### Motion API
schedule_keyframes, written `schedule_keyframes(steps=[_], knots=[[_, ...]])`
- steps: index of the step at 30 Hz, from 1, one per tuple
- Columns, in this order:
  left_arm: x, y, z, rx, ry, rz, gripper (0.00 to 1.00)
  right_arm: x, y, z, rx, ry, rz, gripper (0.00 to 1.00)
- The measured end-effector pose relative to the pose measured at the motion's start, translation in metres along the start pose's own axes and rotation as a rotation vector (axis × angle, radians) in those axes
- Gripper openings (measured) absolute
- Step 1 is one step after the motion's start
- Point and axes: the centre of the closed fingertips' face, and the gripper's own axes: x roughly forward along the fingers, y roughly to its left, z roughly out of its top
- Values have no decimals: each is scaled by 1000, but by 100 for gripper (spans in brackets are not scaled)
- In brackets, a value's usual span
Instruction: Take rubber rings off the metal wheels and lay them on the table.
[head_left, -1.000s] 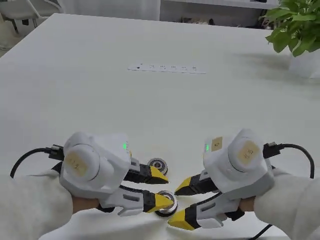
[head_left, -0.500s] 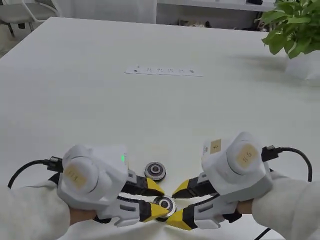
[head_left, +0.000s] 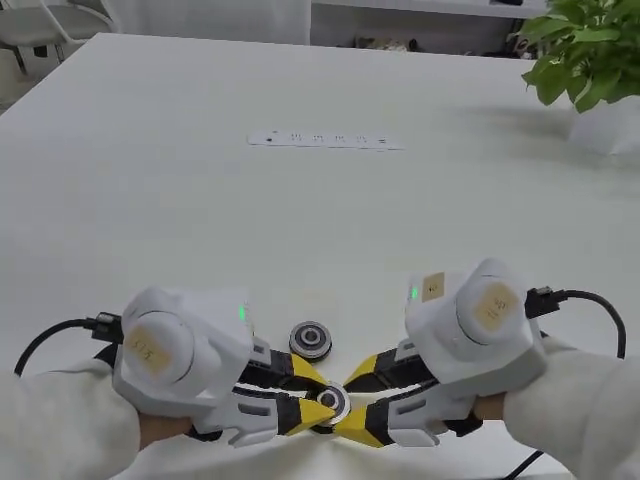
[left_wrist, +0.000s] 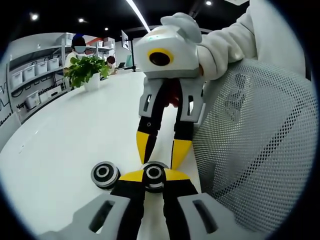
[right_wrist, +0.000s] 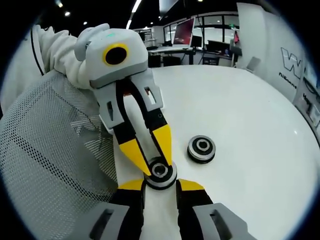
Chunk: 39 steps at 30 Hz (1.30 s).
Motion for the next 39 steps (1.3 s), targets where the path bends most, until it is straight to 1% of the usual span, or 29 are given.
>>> schedule_keyframes(steps=[3,4,7,10,11,13,15,17,19,25,28,32,35,39], knots=[[0,1,0,-3,-2,2,7,0,0,-2,-17,10,3,19],[0,2,-1,-5,-3,2,7,0,0,-2,-31,8,1,19],[-1,3,-1,-7,-4,5,7,0,-1,-2,-43,10,-2,17],[-1,4,-2,-11,-7,7,7,-1,-3,-5,-66,27,-11,12],[-2,5,-2,-14,-7,8,7,-1,-4,-6,-69,30,-15,8],[-2,5,-2,-17,-9,9,7,-1,-4,-6,-57,26,-11,8],[-2,6,-2,-16,-10,10,7,-1,-4,-6,-61,26,-13,6],[-2,6,-2,-18,-9,12,7,-2,-6,-6,-72,31,-21,3],[-2,6,-2,-18,-9,12,7,-2,-8,-6,-61,30,-29,1],[-2,7,-2,-17,-12,11,7,-2,-8,-6,-33,26,-28,0],[-2,6,-3,-16,-13,11,7,-2,-9,-6,2,22,-27,0],[-2,6,-3,-15,-13,10,7,-3,-9,-6,24,20,-30,0],[-2,6,-2,-15,-14,10,7,-3,-10,-6,55,19,-32,0],[-2,6,-3,-16,-17,10,7,-8,-17,-3,96,-11,-57,0]])
